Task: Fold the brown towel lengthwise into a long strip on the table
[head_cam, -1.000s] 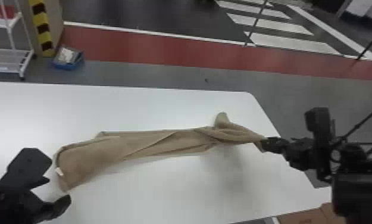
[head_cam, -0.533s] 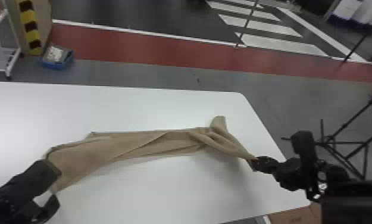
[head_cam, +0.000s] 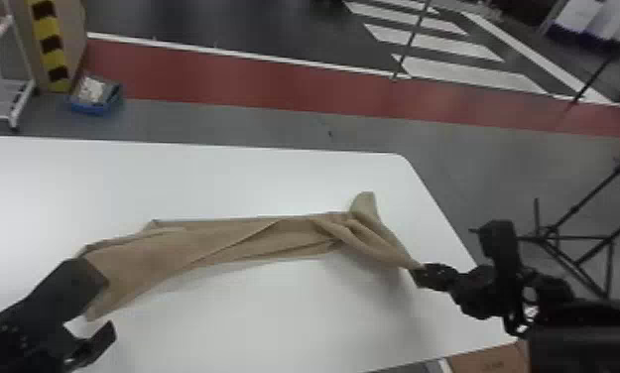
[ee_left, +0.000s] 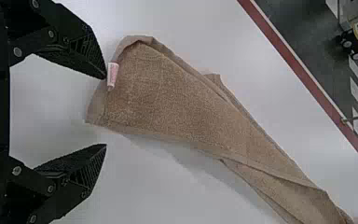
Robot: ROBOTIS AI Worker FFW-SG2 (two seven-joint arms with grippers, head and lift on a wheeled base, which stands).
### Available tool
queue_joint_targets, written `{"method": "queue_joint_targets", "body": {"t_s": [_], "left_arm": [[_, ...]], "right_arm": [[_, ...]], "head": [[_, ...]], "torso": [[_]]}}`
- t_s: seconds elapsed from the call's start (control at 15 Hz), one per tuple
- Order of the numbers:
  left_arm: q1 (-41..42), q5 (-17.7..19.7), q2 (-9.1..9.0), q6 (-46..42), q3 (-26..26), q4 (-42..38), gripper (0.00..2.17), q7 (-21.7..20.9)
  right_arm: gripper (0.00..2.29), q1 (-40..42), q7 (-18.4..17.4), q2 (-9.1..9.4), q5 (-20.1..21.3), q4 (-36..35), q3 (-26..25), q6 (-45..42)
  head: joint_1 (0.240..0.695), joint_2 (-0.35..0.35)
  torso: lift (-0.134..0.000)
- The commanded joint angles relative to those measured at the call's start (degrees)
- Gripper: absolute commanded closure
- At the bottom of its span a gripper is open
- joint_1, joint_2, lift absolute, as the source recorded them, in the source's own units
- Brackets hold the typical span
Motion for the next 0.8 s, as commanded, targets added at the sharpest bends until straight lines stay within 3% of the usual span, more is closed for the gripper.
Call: {"method": "queue_joint_targets", "body": {"t_s": [0.0, 0.2, 0.33, 0.73], "left_arm": [[-1.09, -0.33, -0.22, 0.03, -1.17, 0.06, 0.43, -0.5], [-4.08, -0.86, -0.48, 0.2, -2.32, 2.87, 0.45, -2.34], [-5.84, -0.95, -0.84, 0.9, -2.32, 4.98, 0.72, -4.45], [-5.31, -1.03, -0.31, 2.31, -1.26, 5.07, 0.72, -5.77]], "right_arm": [[2.12, -0.07, 0.0, -0.17, 0.0, 0.41, 0.04, -0.13], [2.12, -0.07, 0.0, -0.26, -0.26, 0.5, -0.05, 0.04], [2.12, -0.07, 0.0, -0.34, -0.35, 0.5, -0.23, 0.04], [2.12, -0.42, 0.09, -0.43, -0.43, 0.5, -0.31, 0.22]], "head": [[0.695, -0.35], [0.695, -0.35], [0.695, -0.35], [0.695, -0.35]], "torso": [[-0.093], [-0.093], [-0.093], [-0.093]]}}
